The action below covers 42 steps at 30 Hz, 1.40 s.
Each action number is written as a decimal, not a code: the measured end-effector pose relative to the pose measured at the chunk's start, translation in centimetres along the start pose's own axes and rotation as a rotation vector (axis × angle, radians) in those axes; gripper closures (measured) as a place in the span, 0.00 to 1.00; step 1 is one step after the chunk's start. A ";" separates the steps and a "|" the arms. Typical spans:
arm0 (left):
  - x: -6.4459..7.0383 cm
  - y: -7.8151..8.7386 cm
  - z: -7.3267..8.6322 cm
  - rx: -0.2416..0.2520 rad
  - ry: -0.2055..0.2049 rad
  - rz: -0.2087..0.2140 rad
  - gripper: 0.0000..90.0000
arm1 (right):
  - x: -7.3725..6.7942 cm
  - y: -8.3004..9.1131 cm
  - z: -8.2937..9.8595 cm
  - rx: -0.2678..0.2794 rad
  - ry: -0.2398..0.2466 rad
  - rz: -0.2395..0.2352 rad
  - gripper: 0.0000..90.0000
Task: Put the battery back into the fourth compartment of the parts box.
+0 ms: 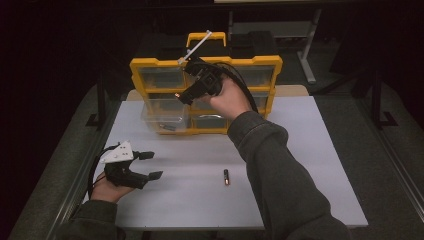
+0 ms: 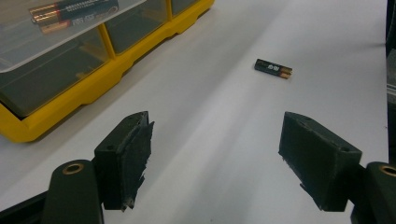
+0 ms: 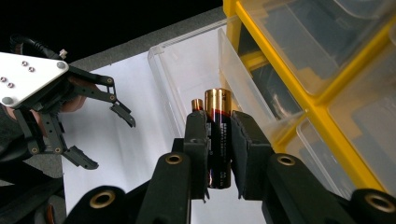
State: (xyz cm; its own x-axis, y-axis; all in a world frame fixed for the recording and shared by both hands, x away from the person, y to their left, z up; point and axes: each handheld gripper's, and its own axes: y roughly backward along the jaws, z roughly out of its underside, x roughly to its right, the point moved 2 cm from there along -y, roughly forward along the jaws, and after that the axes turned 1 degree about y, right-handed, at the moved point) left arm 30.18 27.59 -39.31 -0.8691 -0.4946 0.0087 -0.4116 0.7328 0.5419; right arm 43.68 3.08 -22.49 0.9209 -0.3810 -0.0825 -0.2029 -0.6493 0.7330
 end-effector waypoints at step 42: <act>0.0 0.1 0.1 0.014 0.018 0.005 0.28 | -0.5 -5.9 -2.9 -0.058 0.019 0.002 0.84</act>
State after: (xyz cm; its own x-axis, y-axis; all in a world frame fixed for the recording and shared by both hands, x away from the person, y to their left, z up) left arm 30.10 27.74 -39.31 -0.8660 -0.4993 0.0265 -0.4112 0.7414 0.5304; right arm 45.35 8.99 -24.82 0.9269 -0.3689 -0.0687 -0.1852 -0.6089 0.7713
